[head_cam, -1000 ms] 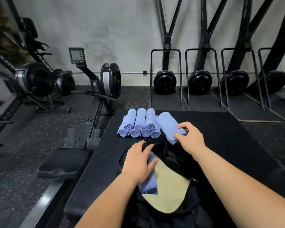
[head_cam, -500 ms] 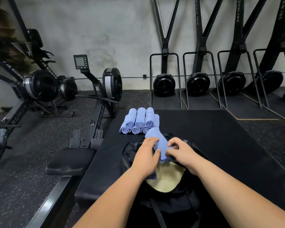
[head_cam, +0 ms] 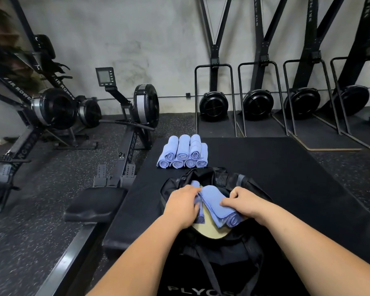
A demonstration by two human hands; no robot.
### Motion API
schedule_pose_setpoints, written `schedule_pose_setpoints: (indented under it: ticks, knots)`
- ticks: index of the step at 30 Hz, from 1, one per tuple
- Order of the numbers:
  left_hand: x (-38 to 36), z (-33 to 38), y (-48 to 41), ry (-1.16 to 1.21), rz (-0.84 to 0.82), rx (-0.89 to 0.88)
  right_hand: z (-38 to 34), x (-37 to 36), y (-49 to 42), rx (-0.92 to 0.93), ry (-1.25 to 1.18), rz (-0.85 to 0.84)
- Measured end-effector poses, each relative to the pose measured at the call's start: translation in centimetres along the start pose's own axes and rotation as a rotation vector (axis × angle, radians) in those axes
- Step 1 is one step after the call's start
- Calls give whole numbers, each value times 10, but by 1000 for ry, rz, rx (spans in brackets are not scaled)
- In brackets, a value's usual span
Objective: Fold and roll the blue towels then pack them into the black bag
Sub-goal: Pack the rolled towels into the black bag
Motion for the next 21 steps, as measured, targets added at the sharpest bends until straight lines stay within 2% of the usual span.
schedule_pose_setpoints:
  ticks: [2, 4, 12, 16, 19, 21]
  knots:
    - [-2, -7, 1, -139, -15, -2, -1, -1, 2, -1, -14, -29]
    - [-7, -11, 1, -162, -42, 4, -2, -3, -1, -9, 0, -8]
    - [-14, -15, -1, -164, -68, -16, -16, 6, -10, -6, 299, 364]
    - [-16, -17, -2, -137, -82, -23, -31, 8, -7, 39, 627, 536]
    - [-17, -18, -3, -135, -80, -19, -38, -19, -11, 83, 889, 468]
    - [-17, -18, -3, -134, -87, -8, -35, -40, -15, 82, 874, 382]
Point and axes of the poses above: each hand's wrist, its own y-axis away from the middle knuckle, its own x-axis out of the back of the hand, z = x × y, the point moved 7 cm from there along -y, towards the middle knuckle, and after that the axes turned 5 degrees about -x, right-handed, at the moved point
